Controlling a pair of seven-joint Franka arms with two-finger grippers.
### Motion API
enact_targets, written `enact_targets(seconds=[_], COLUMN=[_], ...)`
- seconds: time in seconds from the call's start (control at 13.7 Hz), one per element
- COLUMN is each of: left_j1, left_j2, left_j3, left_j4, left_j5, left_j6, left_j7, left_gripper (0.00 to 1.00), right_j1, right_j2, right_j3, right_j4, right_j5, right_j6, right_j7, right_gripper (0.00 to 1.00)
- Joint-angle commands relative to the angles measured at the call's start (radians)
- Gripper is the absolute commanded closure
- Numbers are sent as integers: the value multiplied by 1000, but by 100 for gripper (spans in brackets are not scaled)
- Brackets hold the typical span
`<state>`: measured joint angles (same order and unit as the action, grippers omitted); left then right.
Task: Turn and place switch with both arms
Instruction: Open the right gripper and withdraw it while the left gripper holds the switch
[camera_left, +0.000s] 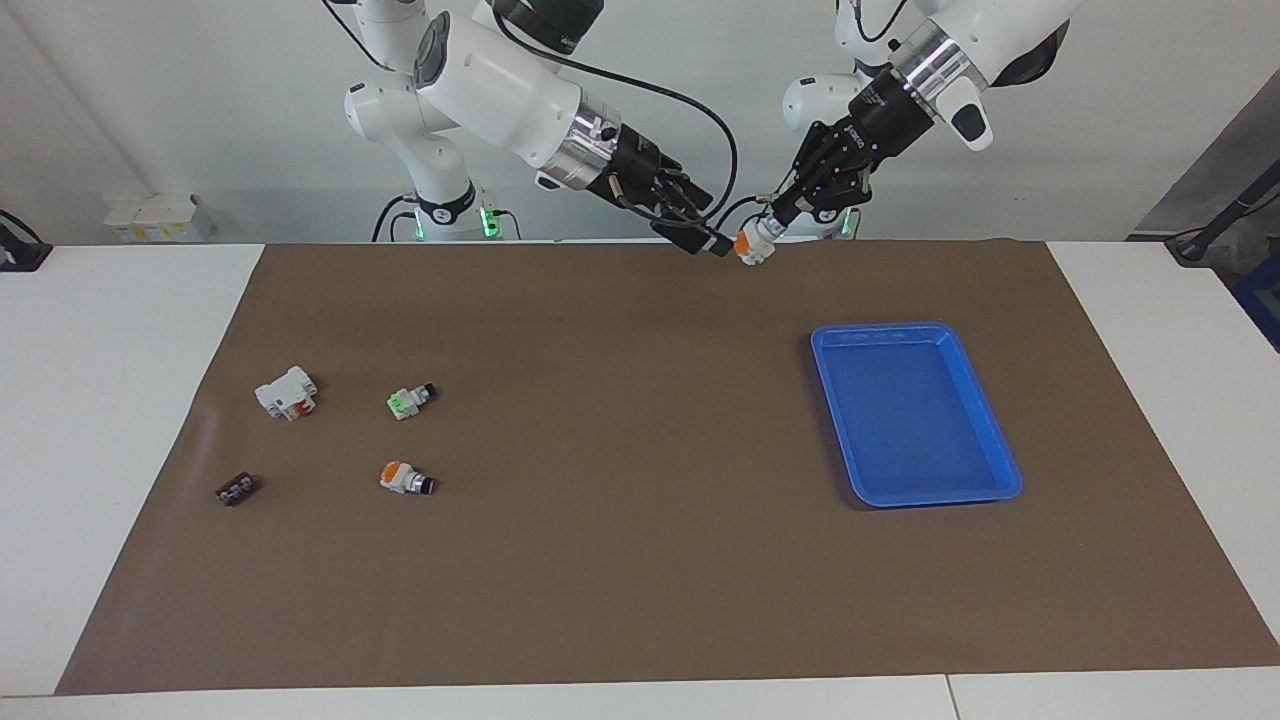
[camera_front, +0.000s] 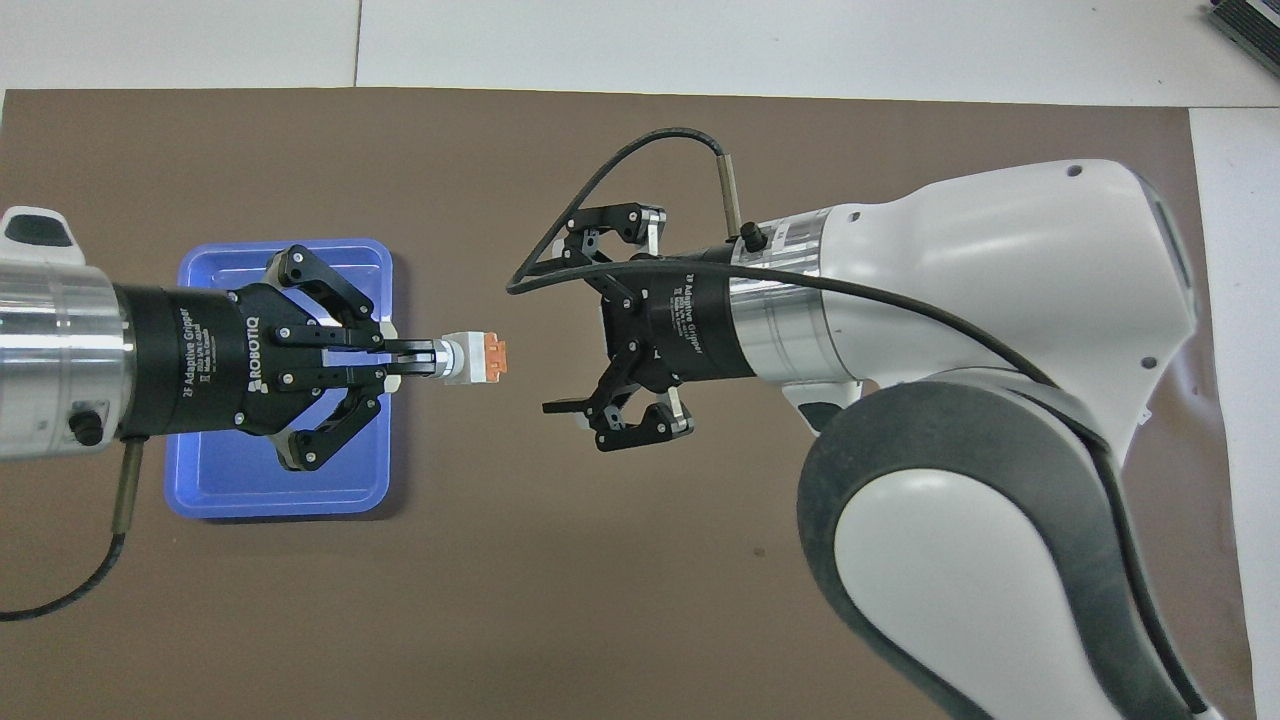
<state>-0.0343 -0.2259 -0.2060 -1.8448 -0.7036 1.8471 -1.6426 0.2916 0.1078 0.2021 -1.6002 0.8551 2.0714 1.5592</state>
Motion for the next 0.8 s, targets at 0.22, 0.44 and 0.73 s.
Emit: enact_targets(seconds=[0.22, 0.44, 0.73], left_j1=[92, 154, 162], left_j2=[-78, -119, -93], left_j3=[-4, -6, -6], left_j4=[-226, -367, -467], left_j5=[119, 202, 357], left_j6=[36, 38, 121], left_j7=[406, 715, 949], left_gripper=[100, 100, 100], right_j1=[-74, -167, -311], right_j2=[-48, -51, -71], right_j3=[5, 3, 3], right_j4=[-14, -29, -64], right_j5=[-340, -401, -421], right_j6=[-22, -34, -121], right_j7=[-204, -344, -664], right_gripper=[0, 0, 0])
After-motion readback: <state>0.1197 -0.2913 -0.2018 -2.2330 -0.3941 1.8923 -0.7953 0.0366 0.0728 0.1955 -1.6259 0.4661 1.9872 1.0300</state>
